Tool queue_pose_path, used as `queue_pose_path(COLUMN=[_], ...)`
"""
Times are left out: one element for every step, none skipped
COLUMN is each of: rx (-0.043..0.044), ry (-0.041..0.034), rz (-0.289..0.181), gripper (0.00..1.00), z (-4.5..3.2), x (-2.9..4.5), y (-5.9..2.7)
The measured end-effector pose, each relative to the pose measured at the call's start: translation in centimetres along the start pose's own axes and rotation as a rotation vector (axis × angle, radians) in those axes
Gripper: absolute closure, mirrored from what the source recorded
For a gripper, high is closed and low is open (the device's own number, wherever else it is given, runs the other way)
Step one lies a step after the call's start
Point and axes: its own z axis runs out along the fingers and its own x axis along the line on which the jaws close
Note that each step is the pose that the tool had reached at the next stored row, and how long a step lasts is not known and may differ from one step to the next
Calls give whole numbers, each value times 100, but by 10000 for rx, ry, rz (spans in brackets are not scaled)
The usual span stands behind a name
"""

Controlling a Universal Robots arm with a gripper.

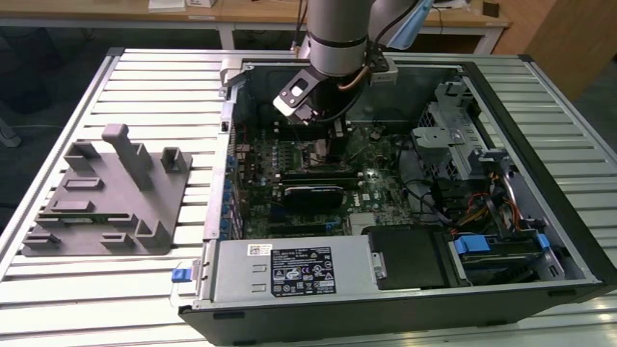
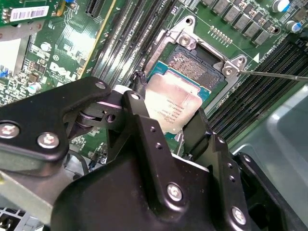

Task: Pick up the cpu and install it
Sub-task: 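Place the cpu into insertion slot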

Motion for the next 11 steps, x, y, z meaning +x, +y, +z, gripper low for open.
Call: queue_pose_path(rx=[0, 1, 0, -1, 0, 1, 1, 1, 1, 0, 0], ry=[0, 0, 1, 2, 1, -1, 1, 0, -1, 1, 1], rz=[5, 9, 12, 13, 14, 16, 17, 18, 18, 18, 19], gripper=[45, 45, 45, 45, 45, 45, 45, 45, 45, 45, 45], z=[3, 6, 9, 12, 15, 18, 22, 25, 27, 30, 34], x=[8, 14, 19, 22, 24, 28, 33, 38, 43, 48, 52], y=[0, -1, -2, -3, -5, -9, -14, -20, -25, -29, -33])
